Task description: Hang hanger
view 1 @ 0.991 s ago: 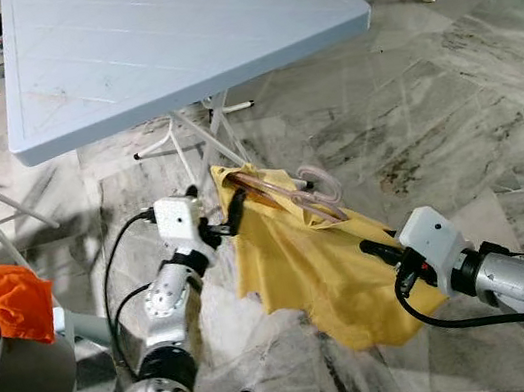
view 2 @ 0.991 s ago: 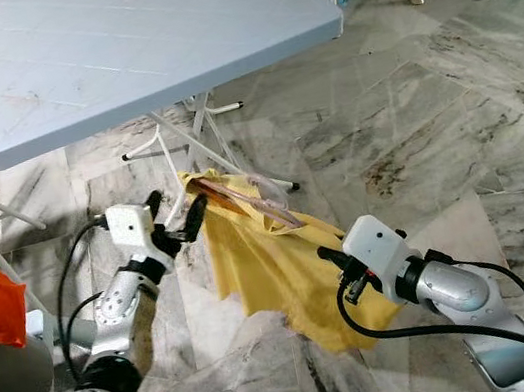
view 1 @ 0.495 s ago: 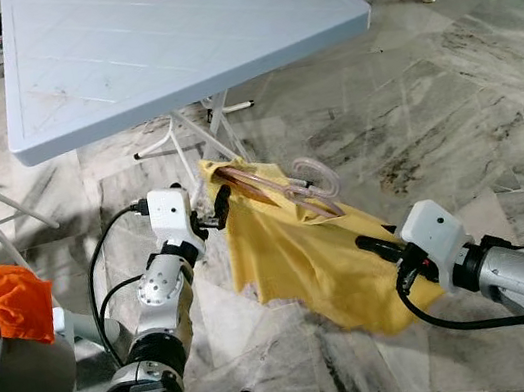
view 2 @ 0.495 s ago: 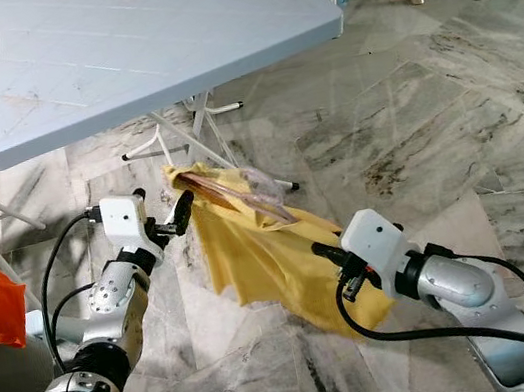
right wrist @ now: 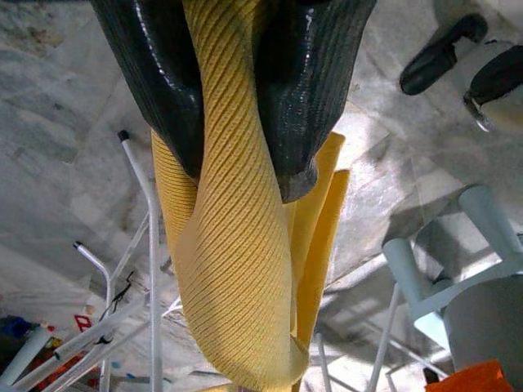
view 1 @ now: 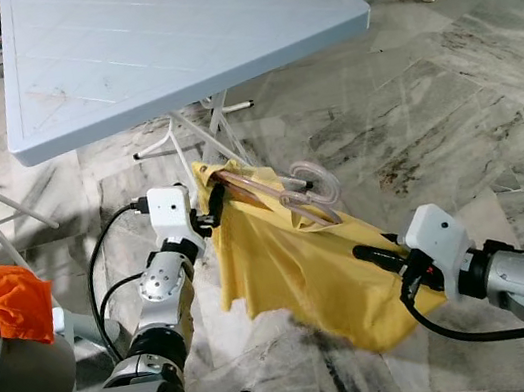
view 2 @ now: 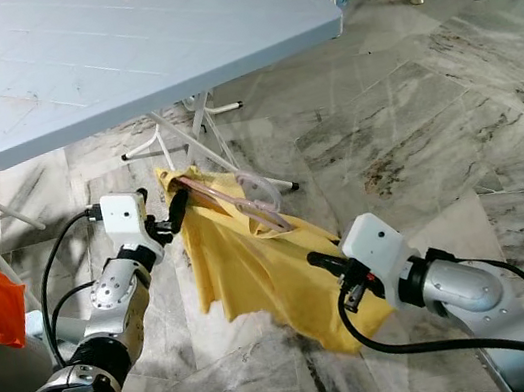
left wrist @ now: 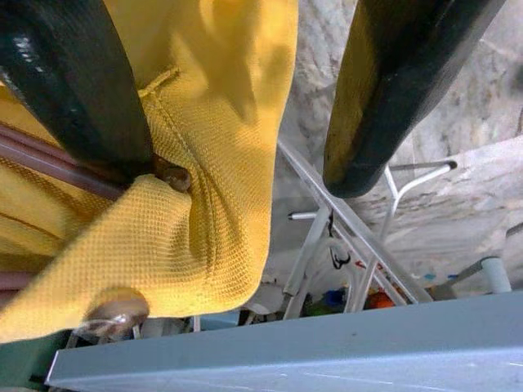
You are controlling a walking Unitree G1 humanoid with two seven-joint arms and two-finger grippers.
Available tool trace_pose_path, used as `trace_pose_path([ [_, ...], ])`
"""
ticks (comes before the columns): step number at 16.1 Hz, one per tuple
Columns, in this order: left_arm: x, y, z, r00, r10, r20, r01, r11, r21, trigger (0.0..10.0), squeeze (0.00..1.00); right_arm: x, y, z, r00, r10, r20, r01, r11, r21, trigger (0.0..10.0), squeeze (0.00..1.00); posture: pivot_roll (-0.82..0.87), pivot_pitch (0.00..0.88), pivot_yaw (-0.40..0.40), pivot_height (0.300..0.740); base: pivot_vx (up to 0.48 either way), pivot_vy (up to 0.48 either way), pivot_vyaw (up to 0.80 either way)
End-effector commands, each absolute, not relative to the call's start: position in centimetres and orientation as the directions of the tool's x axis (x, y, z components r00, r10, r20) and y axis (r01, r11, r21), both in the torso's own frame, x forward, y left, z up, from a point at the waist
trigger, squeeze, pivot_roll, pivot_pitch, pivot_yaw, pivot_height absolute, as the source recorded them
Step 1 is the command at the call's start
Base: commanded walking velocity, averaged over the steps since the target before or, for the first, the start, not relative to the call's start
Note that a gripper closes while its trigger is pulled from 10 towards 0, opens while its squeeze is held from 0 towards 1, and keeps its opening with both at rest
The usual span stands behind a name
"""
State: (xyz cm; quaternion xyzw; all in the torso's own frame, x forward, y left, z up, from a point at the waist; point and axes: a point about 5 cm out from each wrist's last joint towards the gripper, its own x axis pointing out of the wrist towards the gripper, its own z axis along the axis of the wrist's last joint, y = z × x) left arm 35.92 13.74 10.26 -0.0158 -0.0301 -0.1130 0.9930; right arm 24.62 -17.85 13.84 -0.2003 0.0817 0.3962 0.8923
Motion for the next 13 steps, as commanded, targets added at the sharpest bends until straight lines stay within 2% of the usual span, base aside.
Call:
trace_pose_path([
  [1, 36.37, 14.40, 11.08, 0.977, -0.196, 0.090, 0.199, 0.980, -0.028, 0.0, 0.00, 24.33, -17.69, 14.63, 0.664, 0.695, -0.275, -0.746, 0.593, -0.303, 10.0, 0.00, -0.20, 0.190, 0.051, 0.740, 0.000, 0.000, 0.00],
  [13, 36.49, 14.63, 11.27, 0.978, -0.182, 0.098, 0.188, 0.981, -0.052, 0.0, 0.00, 24.57, -17.53, 14.20, 0.671, 0.681, -0.293, -0.741, 0.599, -0.303, 10.0, 0.00, -0.20, 0.192, 0.048, 0.740, 0.000, 0.000, 0.00],
])
